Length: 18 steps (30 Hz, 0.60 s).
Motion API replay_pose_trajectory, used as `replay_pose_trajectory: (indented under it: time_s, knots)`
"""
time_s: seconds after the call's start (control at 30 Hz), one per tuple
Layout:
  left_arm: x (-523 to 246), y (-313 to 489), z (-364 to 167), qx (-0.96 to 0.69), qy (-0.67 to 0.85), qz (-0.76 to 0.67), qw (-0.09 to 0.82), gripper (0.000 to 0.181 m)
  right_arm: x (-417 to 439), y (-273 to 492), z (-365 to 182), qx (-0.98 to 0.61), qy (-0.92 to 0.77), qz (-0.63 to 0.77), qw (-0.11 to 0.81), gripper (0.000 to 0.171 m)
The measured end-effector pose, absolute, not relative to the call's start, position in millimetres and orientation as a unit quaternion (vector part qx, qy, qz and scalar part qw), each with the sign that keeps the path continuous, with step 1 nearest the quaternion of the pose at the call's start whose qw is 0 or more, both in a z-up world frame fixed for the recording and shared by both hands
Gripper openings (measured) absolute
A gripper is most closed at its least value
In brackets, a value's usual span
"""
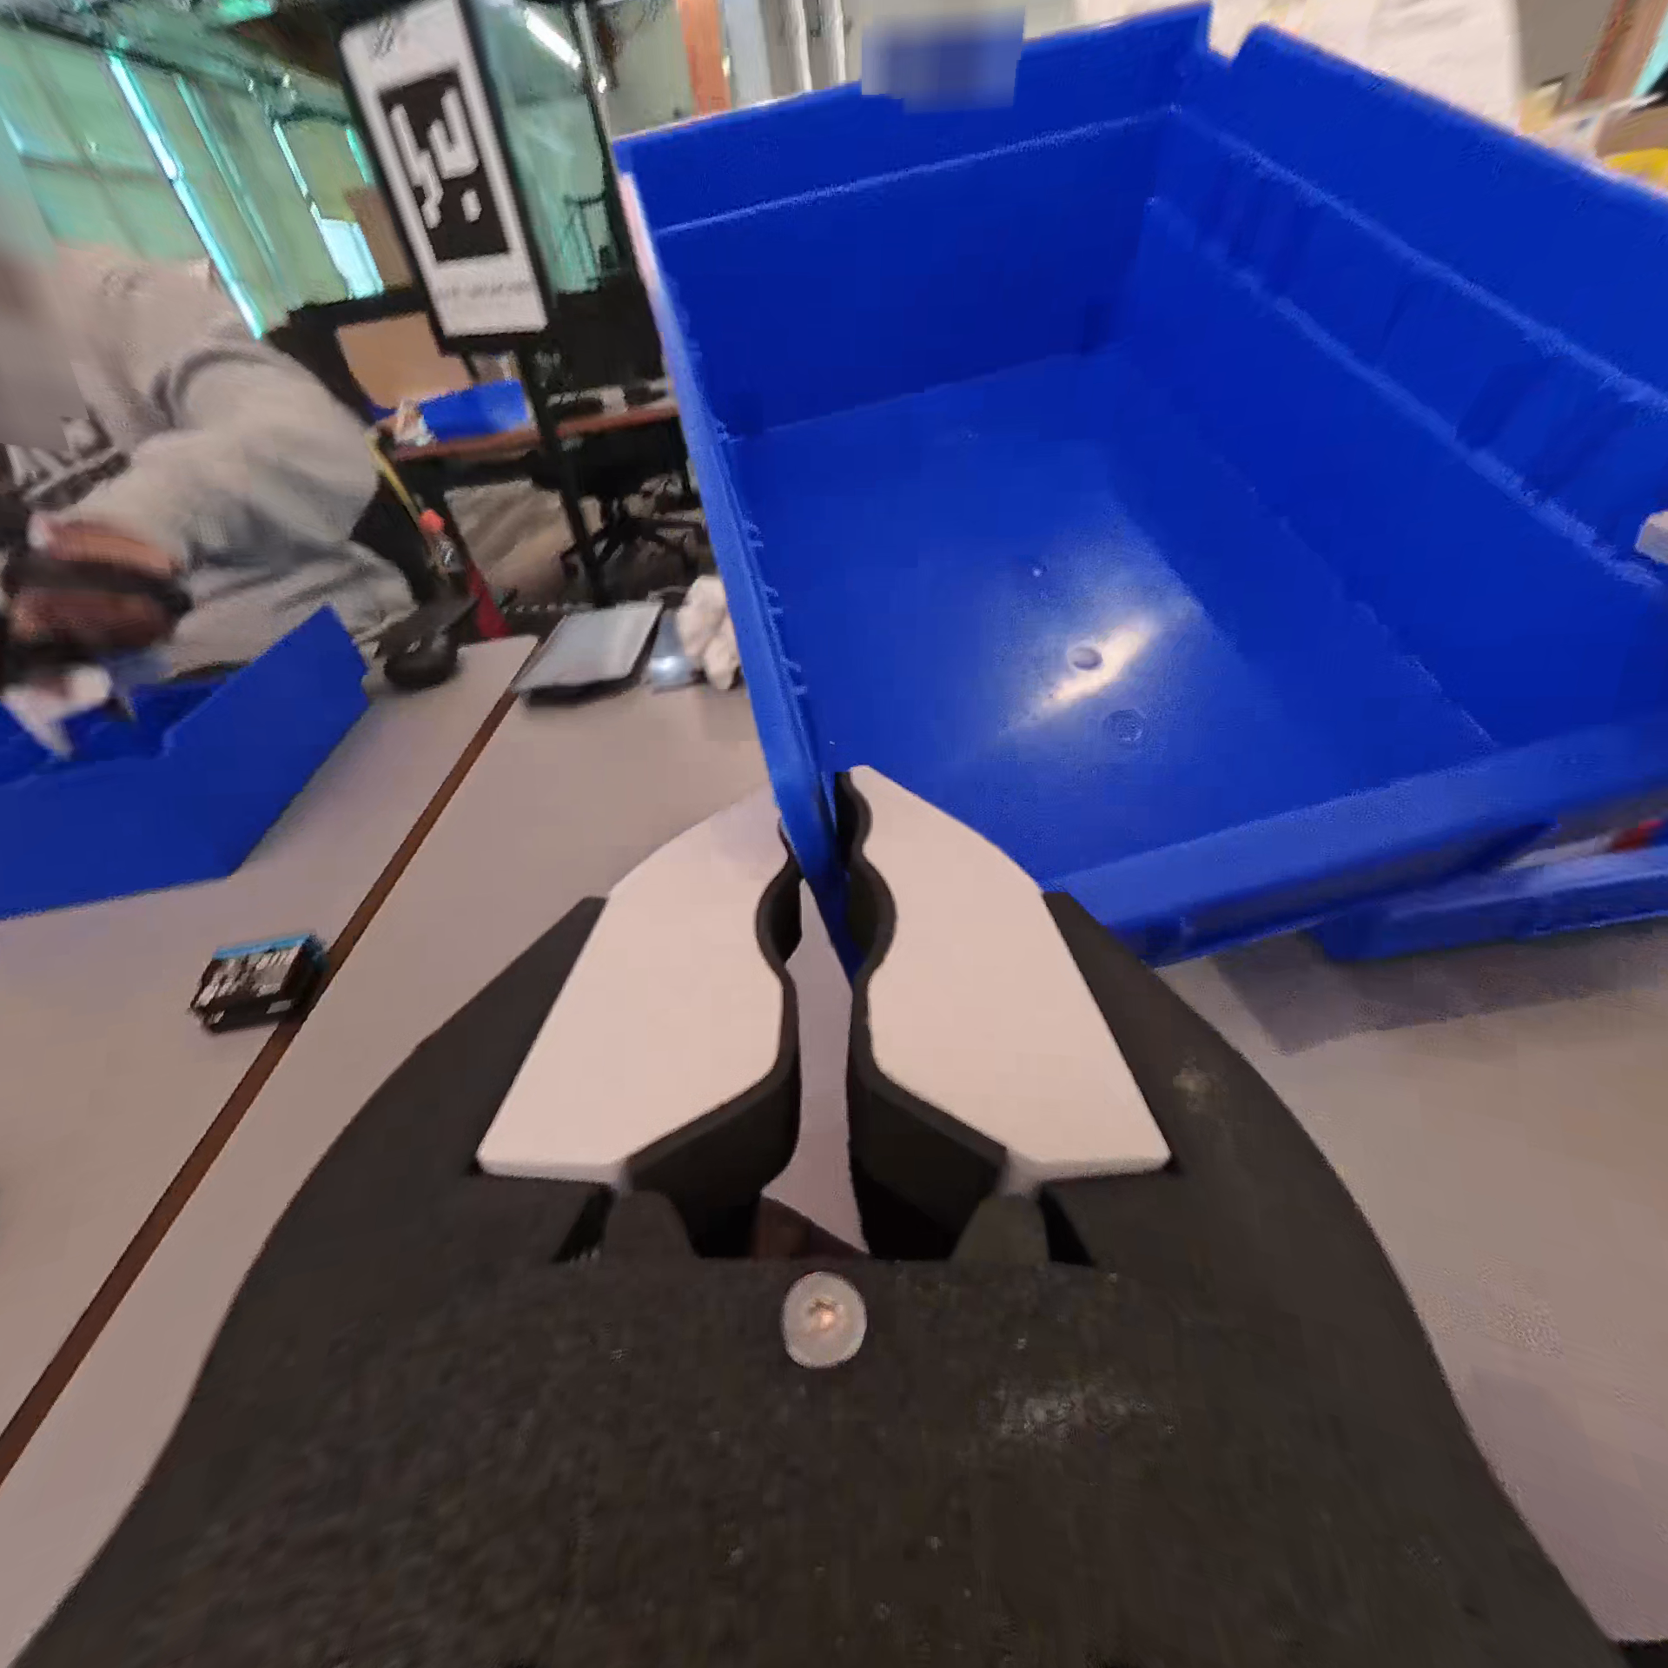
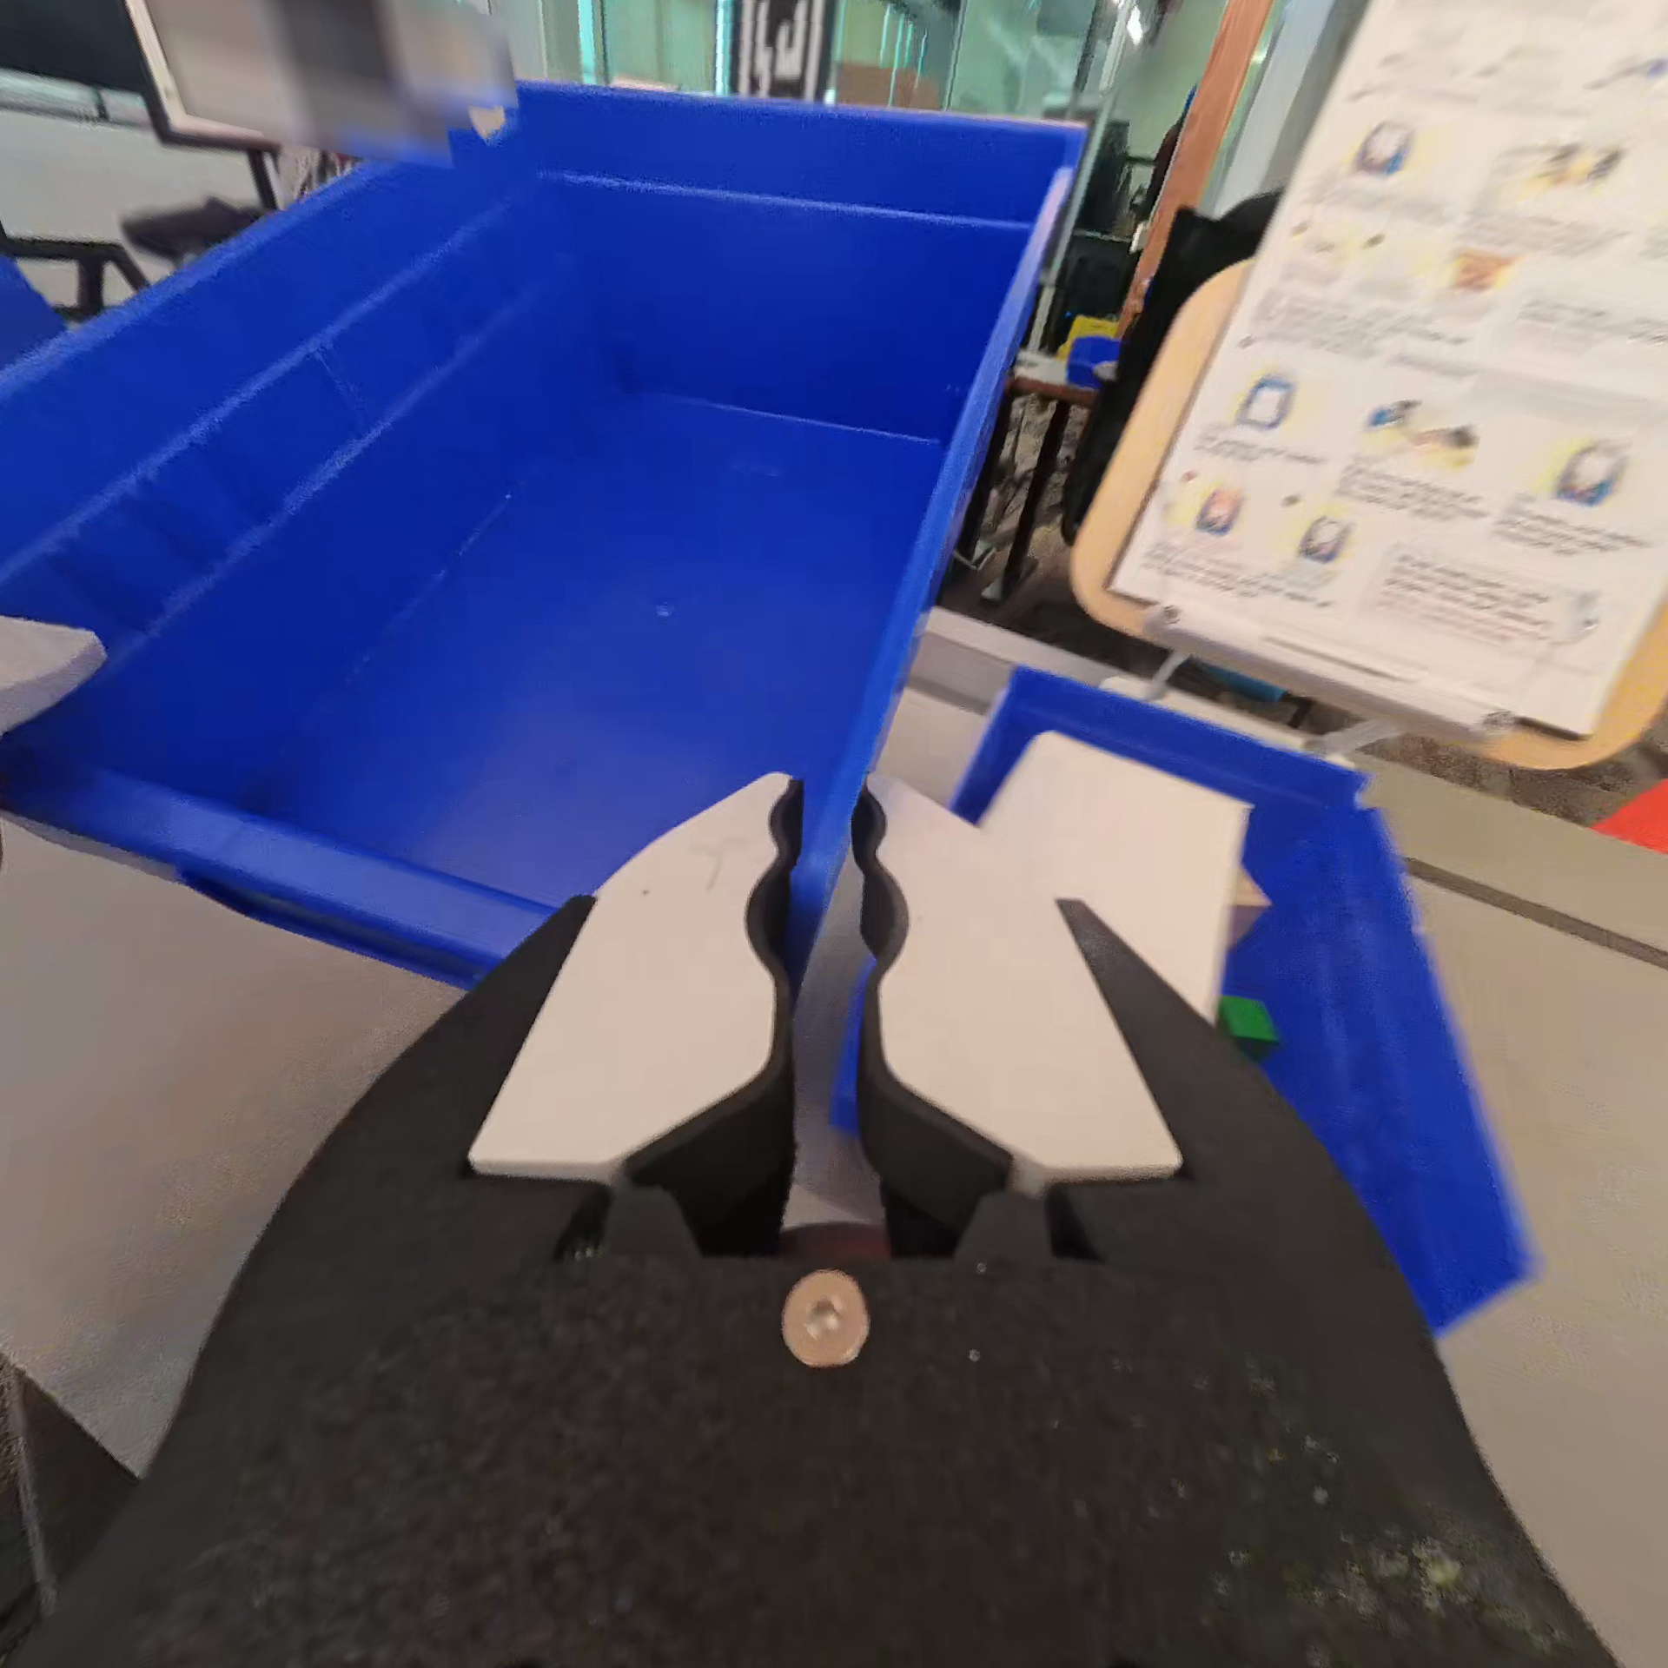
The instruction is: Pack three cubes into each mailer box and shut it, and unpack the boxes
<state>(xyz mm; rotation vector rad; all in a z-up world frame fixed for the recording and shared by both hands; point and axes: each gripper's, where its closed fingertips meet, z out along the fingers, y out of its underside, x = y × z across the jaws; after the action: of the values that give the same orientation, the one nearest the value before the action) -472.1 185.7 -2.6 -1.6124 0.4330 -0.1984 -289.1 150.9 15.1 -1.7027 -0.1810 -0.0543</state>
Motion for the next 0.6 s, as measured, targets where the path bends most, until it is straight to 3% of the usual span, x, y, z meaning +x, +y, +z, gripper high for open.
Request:
replay_pose_trajectory:
  time_s: [0.13, 0.3, 0.43, 0.6]
  knots:
    - [-379, 164, 24, -0.699, 0.165, -0.094, 0.69, 0.004, -194, 135, 40, -0.753, -0.061, -0.035, 0.654, 0.007]
    - [-206, 131, 10, -0.715, 0.219, -0.107, 0.655, 0.007, -20, 104, 32, -0.797, -0.022, -0.071, 0.599, 0.004]
    - [-73, 92, -3, -0.719, 0.26, -0.169, 0.622, 0.011, 114, 63, -9, -0.851, 0.024, -0.085, 0.517, 0.006]
    - [46, 83, -68, -0.745, 0.318, -0.157, 0.565, 0.007, 228, 24, -79, -0.872, 0.123, -0.053, 0.471, 0.004]
